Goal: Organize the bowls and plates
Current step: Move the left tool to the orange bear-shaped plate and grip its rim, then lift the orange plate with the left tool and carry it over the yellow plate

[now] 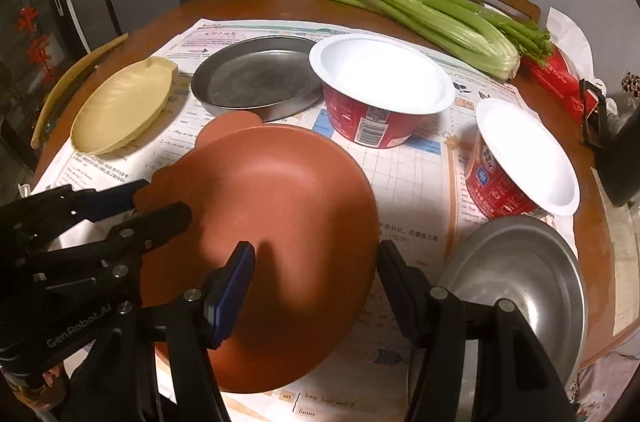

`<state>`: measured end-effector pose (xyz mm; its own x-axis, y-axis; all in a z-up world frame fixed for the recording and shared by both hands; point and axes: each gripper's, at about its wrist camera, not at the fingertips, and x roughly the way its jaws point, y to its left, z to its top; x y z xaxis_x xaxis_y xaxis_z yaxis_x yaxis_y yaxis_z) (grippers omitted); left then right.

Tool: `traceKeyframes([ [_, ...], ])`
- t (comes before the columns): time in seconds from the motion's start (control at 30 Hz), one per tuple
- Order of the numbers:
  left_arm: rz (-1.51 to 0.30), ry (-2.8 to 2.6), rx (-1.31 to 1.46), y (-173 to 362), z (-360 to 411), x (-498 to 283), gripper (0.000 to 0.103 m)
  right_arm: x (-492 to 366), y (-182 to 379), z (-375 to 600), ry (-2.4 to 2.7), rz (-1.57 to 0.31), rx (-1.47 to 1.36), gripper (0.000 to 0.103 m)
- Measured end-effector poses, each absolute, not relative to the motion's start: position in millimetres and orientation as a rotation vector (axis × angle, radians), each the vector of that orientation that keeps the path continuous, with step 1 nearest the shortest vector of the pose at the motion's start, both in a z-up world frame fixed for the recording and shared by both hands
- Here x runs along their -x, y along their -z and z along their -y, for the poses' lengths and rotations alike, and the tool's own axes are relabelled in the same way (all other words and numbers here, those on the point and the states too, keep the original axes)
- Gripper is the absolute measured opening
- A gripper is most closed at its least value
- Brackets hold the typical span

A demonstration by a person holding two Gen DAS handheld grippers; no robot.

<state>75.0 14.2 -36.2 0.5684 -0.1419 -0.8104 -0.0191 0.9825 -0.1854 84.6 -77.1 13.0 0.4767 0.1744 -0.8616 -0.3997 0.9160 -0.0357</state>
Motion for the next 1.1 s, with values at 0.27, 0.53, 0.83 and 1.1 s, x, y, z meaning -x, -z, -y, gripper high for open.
traceKeyframes([
  [0.27,-0.952,0.047,0.211,34.3,-21.0,-73.3,0.034,-75.0,-14.7,82.5,-0.426,-1.02,0.175,0.066],
  [0.53,-0.919,0.026,0.23,23.9,-29.9,-66.3,0.035,-62.9,-17.5,80.7,-0.475,-1.022,0.118,0.066],
  [0.83,-0.86,0.001,0.258,5.1,-50.1,-49.7,0.036,-53.2,-33.1,63.4,-0.518,-0.993,0.138,0.066],
  [1.1,-0.812,-0.061,0.286,-7.8,-77.2,-44.8,0.041,-62.7,-46.4,29.6,-0.56,-0.965,0.195,0.066],
])
